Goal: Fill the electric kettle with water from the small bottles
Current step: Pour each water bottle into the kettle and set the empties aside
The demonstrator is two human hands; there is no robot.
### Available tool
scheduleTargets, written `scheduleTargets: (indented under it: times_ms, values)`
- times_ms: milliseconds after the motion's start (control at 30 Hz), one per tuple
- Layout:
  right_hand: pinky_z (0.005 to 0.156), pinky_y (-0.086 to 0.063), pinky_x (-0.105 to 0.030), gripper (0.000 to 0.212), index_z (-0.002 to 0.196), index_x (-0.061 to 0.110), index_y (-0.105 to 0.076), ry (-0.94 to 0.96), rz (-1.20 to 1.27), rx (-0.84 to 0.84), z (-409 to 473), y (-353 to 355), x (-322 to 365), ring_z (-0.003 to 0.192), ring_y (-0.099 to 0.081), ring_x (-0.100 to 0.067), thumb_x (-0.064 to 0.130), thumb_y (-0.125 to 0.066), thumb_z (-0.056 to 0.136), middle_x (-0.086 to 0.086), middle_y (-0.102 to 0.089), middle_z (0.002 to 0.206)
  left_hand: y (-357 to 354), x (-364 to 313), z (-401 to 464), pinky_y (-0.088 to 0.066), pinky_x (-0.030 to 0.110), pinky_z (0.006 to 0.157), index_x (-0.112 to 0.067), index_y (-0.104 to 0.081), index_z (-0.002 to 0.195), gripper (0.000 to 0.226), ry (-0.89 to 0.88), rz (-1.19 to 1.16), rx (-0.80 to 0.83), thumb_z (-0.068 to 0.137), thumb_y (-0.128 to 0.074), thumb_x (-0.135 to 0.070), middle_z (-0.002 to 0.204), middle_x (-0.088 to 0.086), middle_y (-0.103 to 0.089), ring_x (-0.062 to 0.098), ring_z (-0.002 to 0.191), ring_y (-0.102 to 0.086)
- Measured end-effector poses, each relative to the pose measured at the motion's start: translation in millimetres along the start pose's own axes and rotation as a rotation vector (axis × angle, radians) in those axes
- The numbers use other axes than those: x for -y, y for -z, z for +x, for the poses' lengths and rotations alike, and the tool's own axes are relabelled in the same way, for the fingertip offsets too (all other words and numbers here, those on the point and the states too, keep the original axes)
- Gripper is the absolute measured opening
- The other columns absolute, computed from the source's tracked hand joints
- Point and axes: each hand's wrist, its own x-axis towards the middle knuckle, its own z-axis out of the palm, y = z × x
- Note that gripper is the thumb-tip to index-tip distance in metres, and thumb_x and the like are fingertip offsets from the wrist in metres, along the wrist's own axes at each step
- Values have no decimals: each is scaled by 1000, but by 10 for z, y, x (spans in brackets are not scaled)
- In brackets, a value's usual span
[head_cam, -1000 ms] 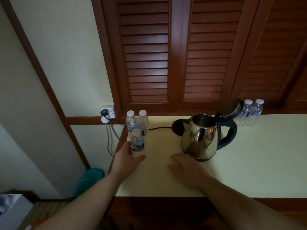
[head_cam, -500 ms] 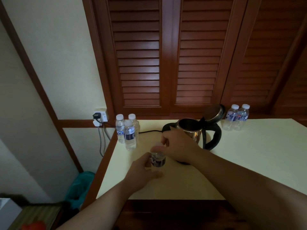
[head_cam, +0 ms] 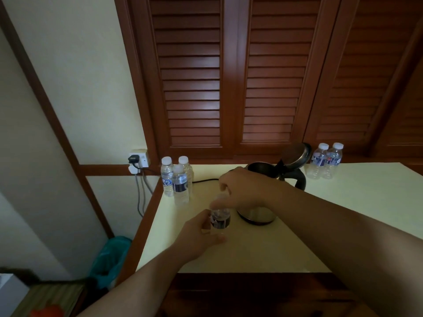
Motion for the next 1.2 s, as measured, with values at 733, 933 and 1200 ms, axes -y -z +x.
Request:
scheduleTargets:
  times_ms: [733, 933, 1200]
  values:
    - [76, -56, -44, 28, 95, 19, -68, -181, 195, 44, -766, -905, -573, 82, -63, -22, 45, -68, 88, -3, -65, 94, -34, -7, -32, -56, 26, 87, -41, -62, 114, 52, -7, 16, -47, 71, -91, -41, 109, -21, -70, -1, 101, -66]
    - [79, -55, -36, 38, 107, 23, -69, -271, 124, 26, -760, -1298, -613, 86, -56, -11, 56, -66, 89, 5, -58, 101, -179, -83, -20, -46, 6, 77, -35, -56, 118, 47, -21, -14, -153, 82, -86, -31, 106, -25, -67, -16, 98, -62]
    - [86, -51, -32, 42, 94, 27, -71, -390, 88, -127, -961, -1328, -994, 98, -58, -11, 63, -51, 87, 11, -60, 103, -139, -270, 164, -48, 12, 76, -33, -59, 116, 43, -44, -34, -247, 82, -86, -36, 104, -24, -68, -9, 95, -64]
